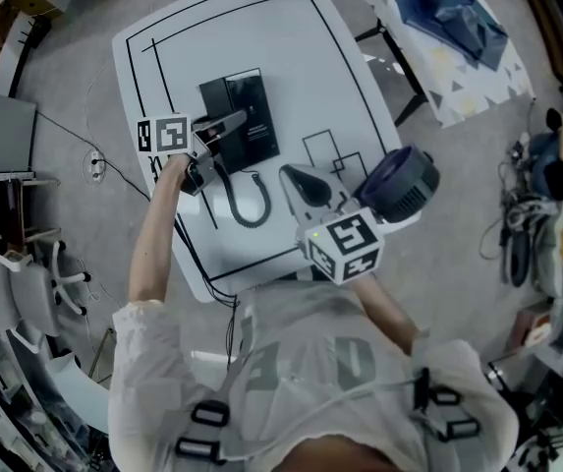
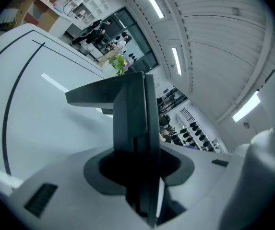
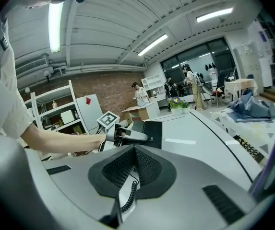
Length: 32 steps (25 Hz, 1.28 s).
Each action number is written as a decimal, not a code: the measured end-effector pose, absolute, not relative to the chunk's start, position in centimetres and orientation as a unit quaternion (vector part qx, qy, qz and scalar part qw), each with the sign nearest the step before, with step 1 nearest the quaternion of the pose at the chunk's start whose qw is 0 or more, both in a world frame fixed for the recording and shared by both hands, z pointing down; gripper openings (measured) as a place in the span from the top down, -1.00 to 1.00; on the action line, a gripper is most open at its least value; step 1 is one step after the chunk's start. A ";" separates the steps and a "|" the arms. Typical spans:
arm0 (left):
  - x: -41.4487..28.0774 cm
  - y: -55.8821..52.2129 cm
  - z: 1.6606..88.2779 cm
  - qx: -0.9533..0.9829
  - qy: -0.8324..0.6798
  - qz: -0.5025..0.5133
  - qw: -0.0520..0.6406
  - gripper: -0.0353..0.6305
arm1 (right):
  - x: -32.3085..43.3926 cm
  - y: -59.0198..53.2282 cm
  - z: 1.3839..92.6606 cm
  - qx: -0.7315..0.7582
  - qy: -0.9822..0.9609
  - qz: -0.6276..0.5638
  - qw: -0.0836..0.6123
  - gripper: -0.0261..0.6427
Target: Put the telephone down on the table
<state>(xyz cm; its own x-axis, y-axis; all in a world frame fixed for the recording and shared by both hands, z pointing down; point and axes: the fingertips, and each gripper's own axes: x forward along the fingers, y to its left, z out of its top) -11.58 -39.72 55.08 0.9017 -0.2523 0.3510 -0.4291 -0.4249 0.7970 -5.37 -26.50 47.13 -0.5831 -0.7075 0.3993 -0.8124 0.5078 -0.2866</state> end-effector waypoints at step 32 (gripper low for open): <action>-11.5 -40.2 57.0 0.811 -0.183 0.082 0.550 0.30 | -8.2 -25.2 48.6 0.402 -0.879 0.217 0.138 0.90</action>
<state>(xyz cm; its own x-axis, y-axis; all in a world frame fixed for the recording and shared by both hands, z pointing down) -11.50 -40.19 57.02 0.9198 -0.2057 0.3342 -0.3865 -0.3274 0.8622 -8.16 -25.16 48.56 -0.6394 -0.6459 0.4171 -0.7659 0.5829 -0.2714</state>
